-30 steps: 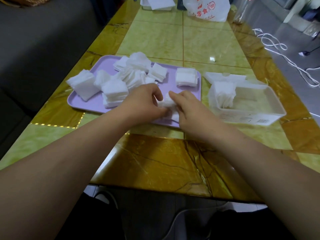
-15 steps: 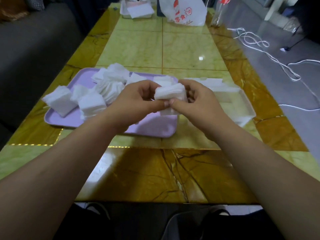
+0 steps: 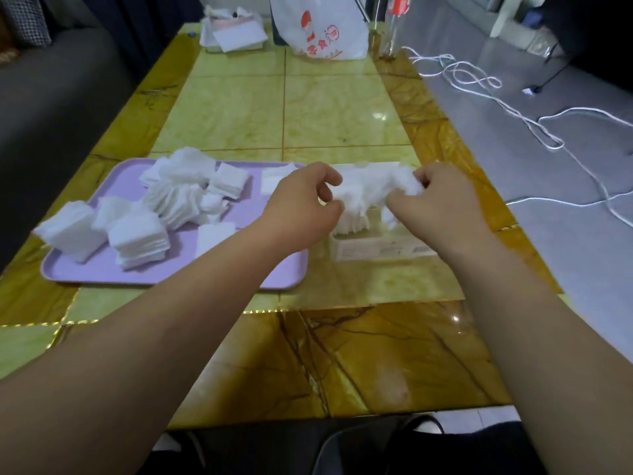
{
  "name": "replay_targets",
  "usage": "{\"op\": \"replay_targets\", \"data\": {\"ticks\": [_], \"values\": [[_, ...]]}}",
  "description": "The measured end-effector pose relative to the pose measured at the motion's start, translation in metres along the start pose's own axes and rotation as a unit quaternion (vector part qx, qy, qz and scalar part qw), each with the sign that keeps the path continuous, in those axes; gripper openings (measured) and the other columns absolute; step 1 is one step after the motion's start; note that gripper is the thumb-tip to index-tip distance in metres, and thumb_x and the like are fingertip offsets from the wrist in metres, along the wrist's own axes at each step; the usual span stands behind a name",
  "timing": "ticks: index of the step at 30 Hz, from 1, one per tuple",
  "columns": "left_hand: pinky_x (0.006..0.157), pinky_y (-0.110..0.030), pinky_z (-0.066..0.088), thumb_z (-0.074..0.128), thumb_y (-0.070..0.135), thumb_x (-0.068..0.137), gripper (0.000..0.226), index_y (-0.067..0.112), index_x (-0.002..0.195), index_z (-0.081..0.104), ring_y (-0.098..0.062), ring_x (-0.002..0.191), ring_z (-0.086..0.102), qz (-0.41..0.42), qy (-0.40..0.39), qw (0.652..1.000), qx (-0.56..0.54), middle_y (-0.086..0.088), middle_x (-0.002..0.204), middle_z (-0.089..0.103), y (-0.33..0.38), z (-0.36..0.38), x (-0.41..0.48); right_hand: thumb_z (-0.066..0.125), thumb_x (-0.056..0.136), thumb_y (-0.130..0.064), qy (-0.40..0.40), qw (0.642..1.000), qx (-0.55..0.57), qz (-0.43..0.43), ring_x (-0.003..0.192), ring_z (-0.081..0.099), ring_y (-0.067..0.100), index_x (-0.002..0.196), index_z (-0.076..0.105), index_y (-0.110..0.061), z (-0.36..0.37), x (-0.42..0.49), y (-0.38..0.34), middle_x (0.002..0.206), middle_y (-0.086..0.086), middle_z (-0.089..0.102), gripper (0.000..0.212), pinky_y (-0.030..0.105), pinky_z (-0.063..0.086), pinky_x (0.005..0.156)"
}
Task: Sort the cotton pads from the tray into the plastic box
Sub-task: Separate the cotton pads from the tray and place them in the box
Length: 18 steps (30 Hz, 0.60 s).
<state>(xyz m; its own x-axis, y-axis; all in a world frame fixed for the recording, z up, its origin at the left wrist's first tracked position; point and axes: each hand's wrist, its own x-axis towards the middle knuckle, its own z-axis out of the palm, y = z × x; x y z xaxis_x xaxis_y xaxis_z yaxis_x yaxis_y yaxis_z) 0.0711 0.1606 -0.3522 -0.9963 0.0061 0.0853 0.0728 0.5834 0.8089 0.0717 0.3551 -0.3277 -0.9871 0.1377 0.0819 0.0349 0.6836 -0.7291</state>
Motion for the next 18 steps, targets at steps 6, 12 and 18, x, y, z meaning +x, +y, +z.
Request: {"op": "replay_targets", "data": {"ticks": [6,12,18], "values": [[0.077,-0.039,0.059,0.075,0.026,0.084,0.036,0.031,0.119,0.063,-0.013,0.076,0.055,0.008,-0.026,0.999,0.044,0.008,0.096,0.051,-0.007,0.009,0.003,0.064,0.083,-0.025,-0.012,0.996,-0.093,0.005,0.076,0.056,0.027,0.091,0.055,-0.009,0.016,0.013,0.011,0.087,0.005,0.056,0.021,0.029,0.033,0.051],[0.08,-0.043,0.058,0.073,0.025,0.085,0.034,0.03,0.118,0.064,-0.014,0.077,0.055,0.02,-0.014,0.999,0.041,0.008,0.094,0.05,-0.009,0.012,0.001,0.068,0.086,-0.04,-0.012,0.996,-0.084,0.021,0.092,0.062,0.028,0.114,0.058,-0.009,0.034,0.015,0.004,0.108,0.007,0.063,0.043,0.029,0.033,0.055],[0.08,-0.042,0.057,0.072,0.025,0.086,0.032,0.028,0.117,0.065,-0.014,0.077,0.055,0.035,-0.007,0.999,0.04,0.009,0.093,0.05,-0.013,0.012,0.0,0.063,0.085,-0.02,-0.024,0.997,-0.073,-0.02,0.099,0.067,0.037,0.113,0.065,0.005,0.027,0.006,-0.009,0.108,0.021,0.071,0.037,0.047,0.057,0.082]]}}
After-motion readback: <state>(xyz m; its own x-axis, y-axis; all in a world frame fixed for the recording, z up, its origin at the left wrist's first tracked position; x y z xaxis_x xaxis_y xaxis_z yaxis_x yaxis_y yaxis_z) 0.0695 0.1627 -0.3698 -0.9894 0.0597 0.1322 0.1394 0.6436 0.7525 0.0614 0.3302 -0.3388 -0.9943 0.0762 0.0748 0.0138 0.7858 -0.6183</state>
